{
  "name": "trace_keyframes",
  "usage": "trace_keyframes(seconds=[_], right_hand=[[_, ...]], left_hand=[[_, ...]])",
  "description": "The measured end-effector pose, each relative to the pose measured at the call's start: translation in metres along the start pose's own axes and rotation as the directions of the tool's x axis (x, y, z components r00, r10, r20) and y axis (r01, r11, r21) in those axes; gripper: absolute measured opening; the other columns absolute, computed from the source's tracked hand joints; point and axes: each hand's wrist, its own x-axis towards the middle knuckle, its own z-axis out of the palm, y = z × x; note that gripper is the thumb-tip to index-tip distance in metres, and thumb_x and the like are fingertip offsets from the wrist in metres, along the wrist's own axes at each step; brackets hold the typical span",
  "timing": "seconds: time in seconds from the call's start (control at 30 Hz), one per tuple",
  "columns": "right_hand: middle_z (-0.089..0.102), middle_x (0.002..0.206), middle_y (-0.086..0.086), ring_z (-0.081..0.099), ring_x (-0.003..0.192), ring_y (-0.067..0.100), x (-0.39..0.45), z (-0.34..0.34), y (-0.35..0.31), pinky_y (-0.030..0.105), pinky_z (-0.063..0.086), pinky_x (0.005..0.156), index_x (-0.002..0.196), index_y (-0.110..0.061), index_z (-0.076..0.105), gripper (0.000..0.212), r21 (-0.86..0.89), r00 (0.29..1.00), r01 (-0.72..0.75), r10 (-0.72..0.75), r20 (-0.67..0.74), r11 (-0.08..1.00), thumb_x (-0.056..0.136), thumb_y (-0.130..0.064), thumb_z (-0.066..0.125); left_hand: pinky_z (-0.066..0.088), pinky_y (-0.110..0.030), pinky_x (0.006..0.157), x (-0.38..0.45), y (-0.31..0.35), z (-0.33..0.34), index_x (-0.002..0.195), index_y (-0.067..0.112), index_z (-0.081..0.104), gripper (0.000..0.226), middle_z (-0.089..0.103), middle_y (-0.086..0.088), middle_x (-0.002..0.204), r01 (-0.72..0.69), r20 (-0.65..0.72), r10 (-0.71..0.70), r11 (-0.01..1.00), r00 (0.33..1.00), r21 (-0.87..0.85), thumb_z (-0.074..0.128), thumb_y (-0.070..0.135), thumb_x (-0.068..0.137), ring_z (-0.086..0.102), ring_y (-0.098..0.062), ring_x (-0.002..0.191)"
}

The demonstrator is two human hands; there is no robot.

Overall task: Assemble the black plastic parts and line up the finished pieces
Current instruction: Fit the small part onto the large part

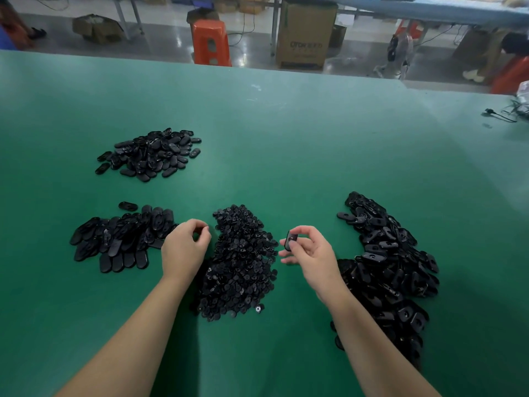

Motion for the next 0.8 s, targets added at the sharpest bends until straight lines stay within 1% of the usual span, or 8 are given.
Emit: trace_keyframes(seconds=[0.13,0.27,0.37,0.53,0.6,0.7,0.73,0.8], right_hand=[[0.077,0.104,0.011,0.076,0.095,0.022,-0.001,0.011,0.014,0.027,0.060,0.084,0.129,-0.031,0.051,0.042,0.077,0.998,0.005,0.000,-0.057,0.997,0.103,0.003,0.052],[0.069,0.114,0.011,0.076,0.098,0.016,-0.004,0.019,0.024,0.031,0.062,0.083,0.113,-0.023,0.059,0.029,0.021,0.985,0.028,-0.024,-0.170,0.999,0.104,0.001,0.048],[0.062,0.114,0.004,0.076,0.094,0.011,-0.005,0.019,0.026,0.030,0.063,0.079,0.109,-0.024,0.058,0.022,-0.063,0.975,0.044,-0.057,-0.216,0.997,0.104,-0.004,0.052],[0.071,0.105,-0.001,0.076,0.090,0.010,-0.007,0.020,0.027,0.030,0.062,0.083,0.104,-0.021,0.056,0.015,-0.137,0.975,0.063,-0.091,-0.203,0.989,0.101,-0.006,0.058],[0.073,0.101,0.001,0.076,0.090,0.011,-0.007,0.021,0.028,0.032,0.062,0.085,0.102,-0.017,0.055,0.012,-0.127,0.973,0.070,-0.096,-0.210,0.989,0.101,-0.006,0.059],[0.077,0.096,-0.001,0.076,0.091,0.009,-0.007,0.022,0.029,0.033,0.062,0.087,0.101,-0.017,0.055,0.011,-0.133,0.971,0.073,-0.101,-0.215,0.988,0.100,-0.008,0.060],[0.078,0.095,-0.004,0.076,0.092,0.008,-0.007,0.022,0.029,0.033,0.061,0.088,0.101,-0.018,0.054,0.010,-0.142,0.971,0.074,-0.104,-0.214,0.987,0.101,-0.010,0.060],[0.078,0.096,-0.012,0.075,0.092,0.007,-0.006,0.022,0.030,0.033,0.061,0.089,0.101,-0.021,0.051,0.011,-0.158,0.971,0.082,-0.114,-0.208,0.984,0.102,-0.012,0.058]], left_hand=[[0.051,-0.030,0.065,0.000,0.001,-0.001,0.101,0.018,0.073,0.010,0.071,0.005,0.096,-0.021,0.010,0.021,1.000,1.000,0.007,0.066,0.017,0.093,0.061,-0.011,0.080],[0.039,-0.024,0.053,-0.001,0.002,0.000,0.108,0.021,0.073,0.021,0.069,0.008,0.095,-0.029,0.007,0.029,1.000,1.000,0.002,0.067,0.012,0.091,0.055,-0.006,0.062],[0.036,-0.021,0.050,-0.001,0.001,0.000,0.113,0.021,0.075,0.022,0.069,0.008,0.097,-0.040,0.017,0.039,0.999,0.999,0.014,0.065,0.014,0.094,0.052,0.000,0.061],[0.035,-0.022,0.047,0.000,0.000,-0.001,0.107,0.024,0.077,0.018,0.074,0.005,0.091,0.038,0.018,-0.038,0.999,0.999,-0.039,0.066,0.020,0.095,0.053,-0.006,0.050],[0.040,-0.022,0.047,0.000,0.001,-0.002,0.104,0.028,0.077,0.015,0.074,0.008,0.087,0.080,0.028,-0.077,0.992,0.997,-0.102,0.068,0.022,0.094,0.055,-0.008,0.049],[0.055,-0.027,0.064,0.003,0.007,-0.003,0.103,0.032,0.076,0.017,0.073,0.011,0.087,0.160,0.063,-0.148,0.932,0.987,-0.324,0.071,0.019,0.093,0.062,-0.006,0.066],[0.053,-0.024,0.065,0.003,0.011,-0.003,0.103,0.032,0.075,0.019,0.073,0.012,0.085,0.181,0.087,-0.159,0.899,0.983,-0.399,0.072,0.017,0.092,0.060,-0.007,0.066],[0.043,-0.020,0.051,0.000,0.023,-0.003,0.102,0.035,0.077,0.022,0.071,0.011,0.073,0.223,0.145,-0.174,0.836,0.974,-0.502,0.072,0.016,0.092,0.048,-0.009,0.055]])
